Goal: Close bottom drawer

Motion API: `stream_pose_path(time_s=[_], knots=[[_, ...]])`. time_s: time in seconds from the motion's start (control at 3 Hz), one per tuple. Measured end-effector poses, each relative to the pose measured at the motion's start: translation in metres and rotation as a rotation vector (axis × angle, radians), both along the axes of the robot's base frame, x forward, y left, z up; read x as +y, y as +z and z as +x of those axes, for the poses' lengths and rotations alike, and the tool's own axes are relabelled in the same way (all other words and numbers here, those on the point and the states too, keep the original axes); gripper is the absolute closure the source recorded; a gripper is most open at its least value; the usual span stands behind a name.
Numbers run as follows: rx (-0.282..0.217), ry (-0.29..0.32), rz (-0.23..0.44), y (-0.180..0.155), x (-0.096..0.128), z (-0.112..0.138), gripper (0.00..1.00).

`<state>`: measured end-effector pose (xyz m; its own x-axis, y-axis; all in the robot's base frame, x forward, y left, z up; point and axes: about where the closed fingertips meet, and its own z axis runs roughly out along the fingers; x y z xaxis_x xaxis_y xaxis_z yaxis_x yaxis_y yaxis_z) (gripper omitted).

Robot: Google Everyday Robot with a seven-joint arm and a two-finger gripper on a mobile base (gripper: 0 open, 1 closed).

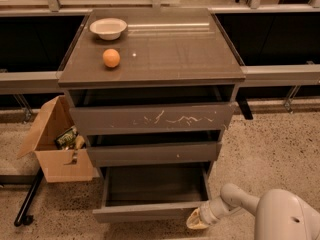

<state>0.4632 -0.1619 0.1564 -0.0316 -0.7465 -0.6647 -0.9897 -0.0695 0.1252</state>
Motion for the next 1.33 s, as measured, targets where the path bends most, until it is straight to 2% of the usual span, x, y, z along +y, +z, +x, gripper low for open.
stream_pose_path(time_s=[0.67, 1.0, 1.33], knots=[[0.000, 0.000, 0.000, 0.0000, 0.0000, 0.0000, 0.13], [0.000, 0.000, 0.000, -0.0001, 0.0001, -0.0001, 0.00], [0.000, 0.000, 0.000, -0.0001, 0.0001, -0.0001, 0.00]])
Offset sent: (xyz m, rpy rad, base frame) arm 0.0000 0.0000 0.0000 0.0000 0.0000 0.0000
